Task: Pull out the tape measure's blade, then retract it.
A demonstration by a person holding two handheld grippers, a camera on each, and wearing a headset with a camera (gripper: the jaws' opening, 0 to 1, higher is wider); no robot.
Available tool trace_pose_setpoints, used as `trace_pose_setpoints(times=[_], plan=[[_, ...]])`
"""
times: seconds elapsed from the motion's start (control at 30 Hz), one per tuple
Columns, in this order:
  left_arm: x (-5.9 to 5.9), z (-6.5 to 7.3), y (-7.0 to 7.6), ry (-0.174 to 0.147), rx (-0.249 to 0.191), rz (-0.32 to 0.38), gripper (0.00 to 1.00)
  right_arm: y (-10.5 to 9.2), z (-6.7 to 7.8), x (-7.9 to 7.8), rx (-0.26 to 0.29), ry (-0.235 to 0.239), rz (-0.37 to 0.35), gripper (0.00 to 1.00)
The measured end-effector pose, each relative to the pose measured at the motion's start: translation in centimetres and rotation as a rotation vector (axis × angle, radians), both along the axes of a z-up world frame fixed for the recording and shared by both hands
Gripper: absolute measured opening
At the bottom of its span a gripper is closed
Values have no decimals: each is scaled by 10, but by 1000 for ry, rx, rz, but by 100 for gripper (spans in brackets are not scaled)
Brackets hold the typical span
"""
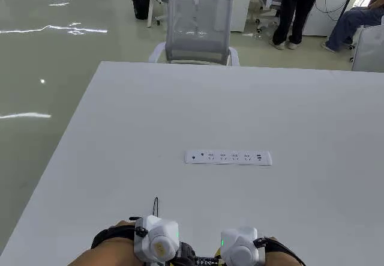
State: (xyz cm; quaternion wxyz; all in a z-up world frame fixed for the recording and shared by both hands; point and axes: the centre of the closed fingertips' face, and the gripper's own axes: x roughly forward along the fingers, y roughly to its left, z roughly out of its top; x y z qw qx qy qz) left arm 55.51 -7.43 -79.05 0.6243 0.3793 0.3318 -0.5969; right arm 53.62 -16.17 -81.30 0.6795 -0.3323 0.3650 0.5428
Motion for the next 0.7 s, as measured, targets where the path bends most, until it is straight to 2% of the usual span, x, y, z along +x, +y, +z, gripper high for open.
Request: trace_pose_setpoints(times=[0.7], plan=[[0,0,0,4,-6,-2,30,-10,-4,-2,-11,4,-9,11]])
